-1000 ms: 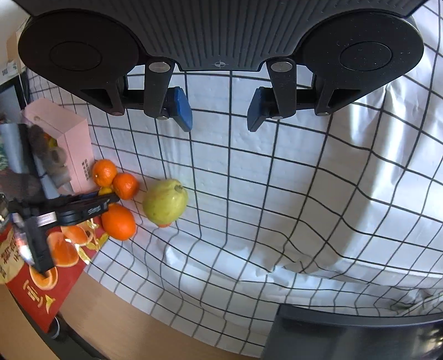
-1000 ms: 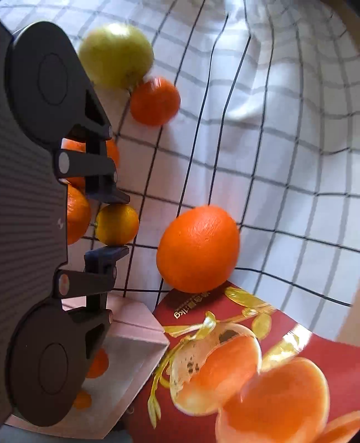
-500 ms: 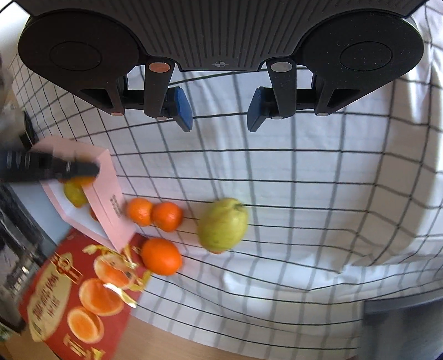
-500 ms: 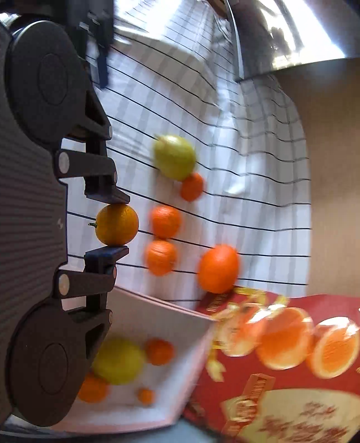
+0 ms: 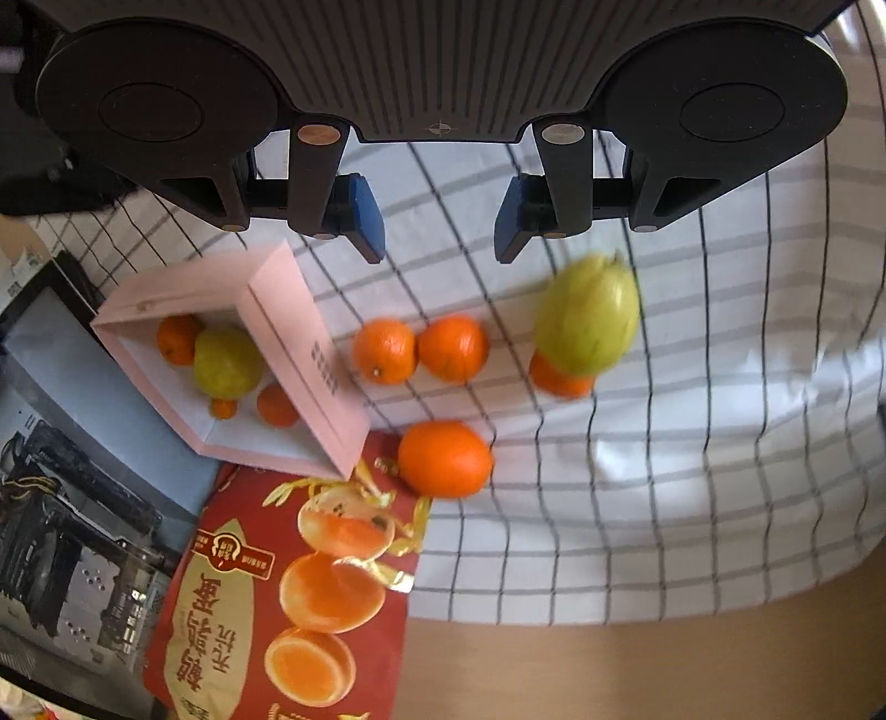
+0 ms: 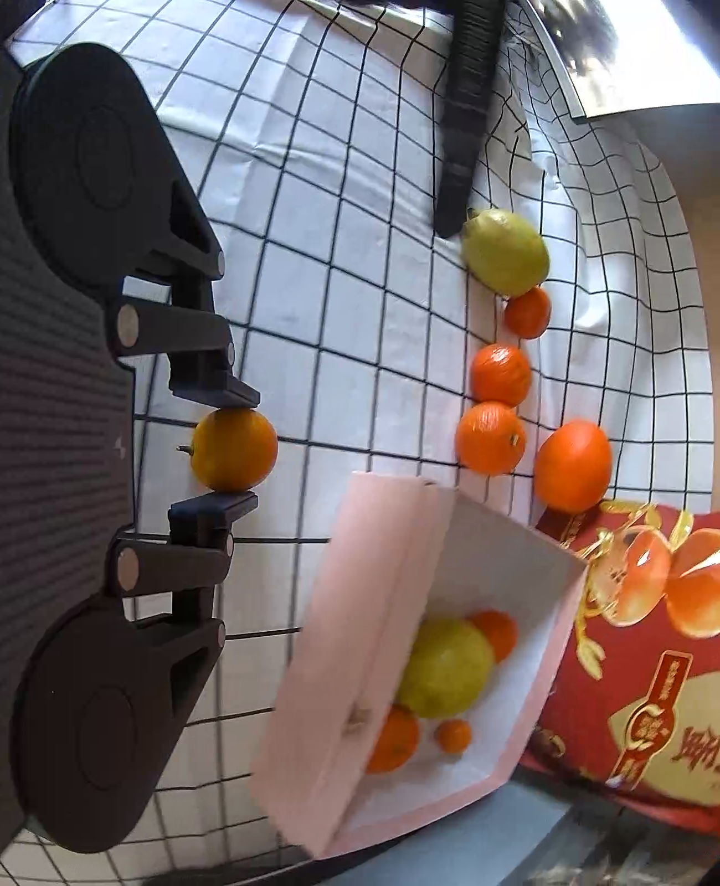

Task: Organize fruits
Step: 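Lower the kumquat onto the cloth with the right tool while the left tool grasps a mandarin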

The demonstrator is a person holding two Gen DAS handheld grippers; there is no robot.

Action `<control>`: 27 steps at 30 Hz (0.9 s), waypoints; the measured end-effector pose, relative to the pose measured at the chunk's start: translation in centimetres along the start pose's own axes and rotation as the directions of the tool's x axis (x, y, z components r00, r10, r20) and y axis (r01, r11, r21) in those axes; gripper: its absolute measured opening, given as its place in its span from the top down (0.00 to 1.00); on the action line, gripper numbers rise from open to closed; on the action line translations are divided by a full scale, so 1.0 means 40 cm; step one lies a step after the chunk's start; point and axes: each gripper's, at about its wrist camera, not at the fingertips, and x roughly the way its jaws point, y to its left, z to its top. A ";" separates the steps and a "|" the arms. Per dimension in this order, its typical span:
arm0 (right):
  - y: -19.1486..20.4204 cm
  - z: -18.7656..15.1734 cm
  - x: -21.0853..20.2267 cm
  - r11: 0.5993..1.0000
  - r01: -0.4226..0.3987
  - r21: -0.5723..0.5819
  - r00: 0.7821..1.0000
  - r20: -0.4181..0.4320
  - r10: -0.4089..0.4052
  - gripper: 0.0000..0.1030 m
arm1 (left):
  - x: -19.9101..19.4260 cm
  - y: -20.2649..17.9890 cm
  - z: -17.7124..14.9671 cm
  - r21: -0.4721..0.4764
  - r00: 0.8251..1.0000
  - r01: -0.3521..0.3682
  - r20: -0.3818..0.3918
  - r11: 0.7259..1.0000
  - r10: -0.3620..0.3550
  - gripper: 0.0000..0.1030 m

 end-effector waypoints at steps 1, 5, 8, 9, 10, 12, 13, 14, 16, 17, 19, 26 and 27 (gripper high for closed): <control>0.001 -0.010 -0.002 1.000 0.002 0.003 1.000 0.013 -0.002 0.69 | 0.010 -0.006 0.015 0.019 1.000 -0.007 -0.004 1.000 0.007 0.53; 0.001 -0.032 -0.004 1.000 0.014 0.020 1.000 0.025 -0.014 0.49 | 0.065 -0.042 0.076 0.115 0.999 -0.042 0.004 0.992 0.042 0.53; -0.010 -0.045 -0.002 0.997 0.015 0.069 0.999 0.044 -0.019 0.38 | 0.115 -0.066 0.109 0.183 0.998 -0.062 -0.001 0.981 0.063 0.53; -0.011 -0.046 -0.003 0.997 0.013 0.073 0.999 0.047 -0.017 0.36 | 0.136 -0.072 0.117 0.208 0.998 -0.057 -0.022 0.977 0.063 0.53; -0.011 -0.048 -0.005 0.997 0.012 0.074 0.999 0.048 -0.015 0.35 | 0.152 -0.076 0.121 0.223 0.998 -0.048 -0.040 0.974 0.058 0.53; -0.008 -0.053 -0.006 0.998 0.006 0.070 0.998 0.055 -0.010 0.29 | 0.179 -0.078 0.126 0.260 0.997 -0.030 -0.065 0.965 0.049 0.52; -0.006 -0.055 -0.006 0.998 0.005 0.064 0.998 0.060 -0.009 0.27 | 0.186 -0.078 0.124 0.276 0.996 -0.032 -0.069 0.961 0.053 0.52; -0.003 -0.060 -0.006 0.998 0.006 0.056 0.998 0.067 -0.010 0.24 | 0.193 -0.078 0.124 0.291 0.996 -0.035 -0.072 0.956 0.059 0.52; 0.005 -0.072 -0.007 0.999 0.017 0.040 0.997 0.081 -0.020 0.19 | 0.207 -0.070 0.125 0.310 0.994 -0.041 -0.083 0.950 0.070 0.52; 0.005 -0.078 -0.009 0.999 0.022 0.045 0.996 0.090 -0.026 0.17 | 0.213 -0.064 0.127 0.311 0.993 -0.045 -0.090 0.949 0.077 0.52; 0.004 -0.088 -0.011 0.998 0.026 0.055 0.994 0.105 -0.032 0.14 | 0.222 -0.050 0.127 0.302 0.992 -0.055 -0.095 0.952 0.087 0.53; -0.005 -0.101 -0.008 0.996 0.044 0.078 0.990 0.130 -0.054 0.04 | 0.255 -0.037 0.123 0.284 0.990 -0.039 -0.121 0.958 0.076 0.53; -0.005 -0.102 -0.008 0.996 0.046 0.079 0.990 0.132 -0.056 0.03 | 0.257 -0.039 0.122 0.291 0.990 -0.049 -0.114 0.955 0.085 0.53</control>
